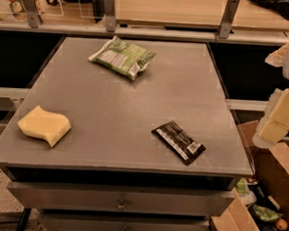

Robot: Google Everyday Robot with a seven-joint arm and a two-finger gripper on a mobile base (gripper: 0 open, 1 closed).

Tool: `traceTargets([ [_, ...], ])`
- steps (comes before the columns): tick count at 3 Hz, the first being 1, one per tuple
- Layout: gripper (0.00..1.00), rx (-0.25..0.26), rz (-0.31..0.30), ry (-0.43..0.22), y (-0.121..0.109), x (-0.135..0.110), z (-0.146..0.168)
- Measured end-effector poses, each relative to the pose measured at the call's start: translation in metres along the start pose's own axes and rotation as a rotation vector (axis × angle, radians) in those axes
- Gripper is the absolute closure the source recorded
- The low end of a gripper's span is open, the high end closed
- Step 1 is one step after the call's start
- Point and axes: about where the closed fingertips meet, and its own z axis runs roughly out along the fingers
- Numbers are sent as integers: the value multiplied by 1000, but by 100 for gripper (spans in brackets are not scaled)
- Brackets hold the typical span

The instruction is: Move rxbar chocolate near green jalapeno chip bag

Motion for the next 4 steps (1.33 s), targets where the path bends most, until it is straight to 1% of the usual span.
traceTargets([
  [1, 0, 4, 124, -20, 5, 3, 9],
  [2, 0, -26, 206, -43, 16, 1, 29],
  [3, 0, -64, 244, -99, 25, -5, 58],
  [4, 0, -106, 246, -182, 32, -15, 89],
])
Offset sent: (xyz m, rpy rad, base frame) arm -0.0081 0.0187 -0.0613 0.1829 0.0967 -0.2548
